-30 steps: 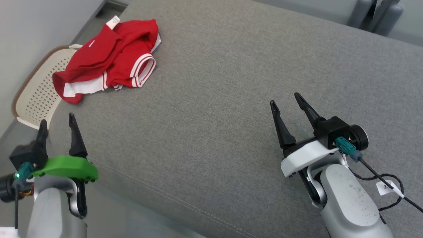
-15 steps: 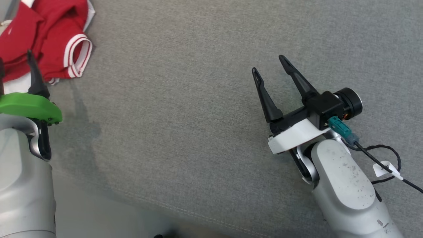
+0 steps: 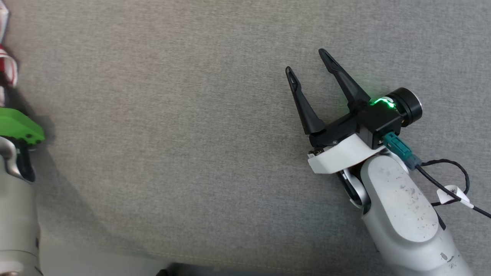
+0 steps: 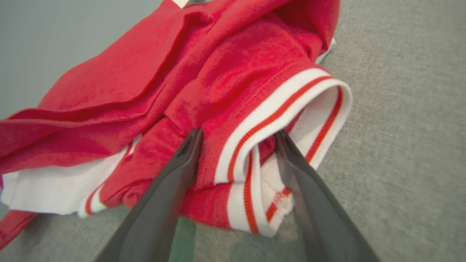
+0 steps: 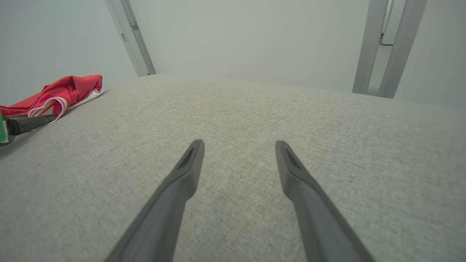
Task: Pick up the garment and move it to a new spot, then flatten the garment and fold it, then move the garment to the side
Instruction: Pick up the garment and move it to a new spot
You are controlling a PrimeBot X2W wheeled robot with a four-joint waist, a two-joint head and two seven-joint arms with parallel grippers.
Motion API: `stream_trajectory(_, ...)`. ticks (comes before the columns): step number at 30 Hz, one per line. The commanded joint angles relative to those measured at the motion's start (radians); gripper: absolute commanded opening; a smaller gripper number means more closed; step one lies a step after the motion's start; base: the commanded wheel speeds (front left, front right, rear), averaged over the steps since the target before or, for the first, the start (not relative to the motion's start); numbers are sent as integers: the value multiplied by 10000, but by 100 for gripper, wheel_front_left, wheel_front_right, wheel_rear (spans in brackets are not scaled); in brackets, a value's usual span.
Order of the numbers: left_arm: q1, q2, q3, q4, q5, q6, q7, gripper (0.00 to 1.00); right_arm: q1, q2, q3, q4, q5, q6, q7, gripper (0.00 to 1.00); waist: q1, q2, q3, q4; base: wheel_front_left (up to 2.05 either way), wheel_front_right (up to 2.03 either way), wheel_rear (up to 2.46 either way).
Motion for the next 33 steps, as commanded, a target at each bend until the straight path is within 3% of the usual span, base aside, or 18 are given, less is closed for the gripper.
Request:
stream_trajectory(1,-272,111,-8,323,-24,67,47,100,35,-44,-13,-32,-51,-15,2,100,-1,0,280,-334,0,0,0)
stream_trajectory(2,-333,115,-48,525,-9,83,47,100,39,-44,-53,-40,-49,-15,2,100,-1,0,287,-355,0,0,0)
stream_trajectory(3,-397,136,-85,629,18,80,48,82,33,-43,-66,-43,-47,-15,2,100,-1,0,289,-365,0,0,0)
stream_trajectory(4,-461,140,-137,747,59,84,53,0,24,-41,-83,-31,-64,-15,2,100,-1,0,275,-365,0,0,0)
stream_trajectory(8,-449,165,-197,501,147,165,58,0,142,-19,-201,71,8,-15,4,100,-1,0,36,-357,0,0,0)
stream_trajectory(18,-95,-76,-783,-2798,492,-350,22,0,511,133,-508,188,471,-15,1,100,-1,0,-1297,-603,0,0,0)
stream_trajectory(23,161,-369,-1720,-4037,412,-480,22,0,824,171,-579,259,929,-15,1,100,-1,0,-2072,-1078,0,0,0)
stream_trajectory(33,1179,-1210,-4356,-5644,-774,-489,22,0,1573,175,-810,349,1648,-16,1,100,-1,0,-3068,-2501,0,0,0)
